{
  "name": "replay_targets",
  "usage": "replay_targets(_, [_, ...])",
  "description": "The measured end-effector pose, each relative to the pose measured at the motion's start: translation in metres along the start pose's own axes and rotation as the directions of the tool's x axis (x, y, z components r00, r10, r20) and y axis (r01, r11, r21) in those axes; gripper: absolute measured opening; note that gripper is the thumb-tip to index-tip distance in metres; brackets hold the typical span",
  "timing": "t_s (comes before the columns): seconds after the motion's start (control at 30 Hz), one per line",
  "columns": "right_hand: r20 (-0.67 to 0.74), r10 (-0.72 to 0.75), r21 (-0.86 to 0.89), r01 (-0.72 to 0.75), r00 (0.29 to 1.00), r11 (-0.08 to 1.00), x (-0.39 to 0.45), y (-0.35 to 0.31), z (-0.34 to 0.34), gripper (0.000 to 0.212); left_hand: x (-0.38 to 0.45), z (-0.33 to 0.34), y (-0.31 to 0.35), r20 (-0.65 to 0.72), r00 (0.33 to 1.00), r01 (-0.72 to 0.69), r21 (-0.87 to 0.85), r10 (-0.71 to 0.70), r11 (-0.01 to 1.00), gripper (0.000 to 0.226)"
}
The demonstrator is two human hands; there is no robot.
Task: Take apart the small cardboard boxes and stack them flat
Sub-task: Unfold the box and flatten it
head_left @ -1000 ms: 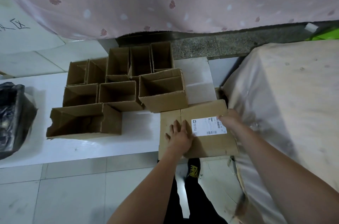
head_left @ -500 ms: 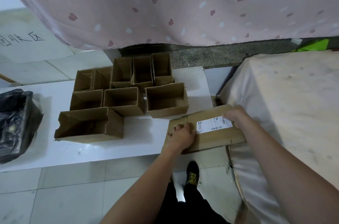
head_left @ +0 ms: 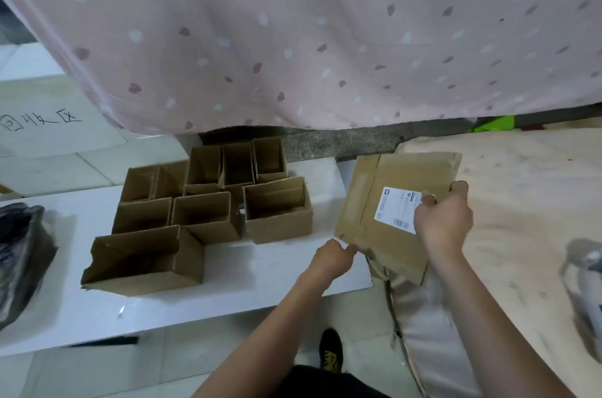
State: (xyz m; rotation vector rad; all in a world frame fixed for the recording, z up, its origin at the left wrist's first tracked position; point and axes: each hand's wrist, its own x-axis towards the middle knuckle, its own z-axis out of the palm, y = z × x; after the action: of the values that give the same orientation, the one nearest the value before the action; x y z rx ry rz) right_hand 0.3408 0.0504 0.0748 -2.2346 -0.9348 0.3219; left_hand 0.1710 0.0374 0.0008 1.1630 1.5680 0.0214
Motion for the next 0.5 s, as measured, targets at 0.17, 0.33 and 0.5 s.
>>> replay_targets(0.17, [-0.076, 0.039, 0.226, -0.021, 0.996, 0.974, -0.006, -0.01, -0.013, 0.026, -0.003, -0.002, 0.041, 0.057, 0.998, 0.021, -0.49, 0.008, 0.871, 0.039])
replay_targets(0.33, [-0.06, 0.044, 0.444, -0.012, 0.997, 0.896, -0.012, -0.004, -0.021, 0.025, -0.002, -0.011, 0.07, -0.038, 0.999, -0.027, -0.733, -0.001, 0.68, 0.038])
replay_targets(0.5, [0.102, 0.064, 0.711, -0.118, 0.993, 0.693, -0.009, 0.006, -0.015, 0.028, -0.001, -0.025, 0.071, -0.248, 0.966, -0.174, -0.834, -0.074, 0.523, 0.038])
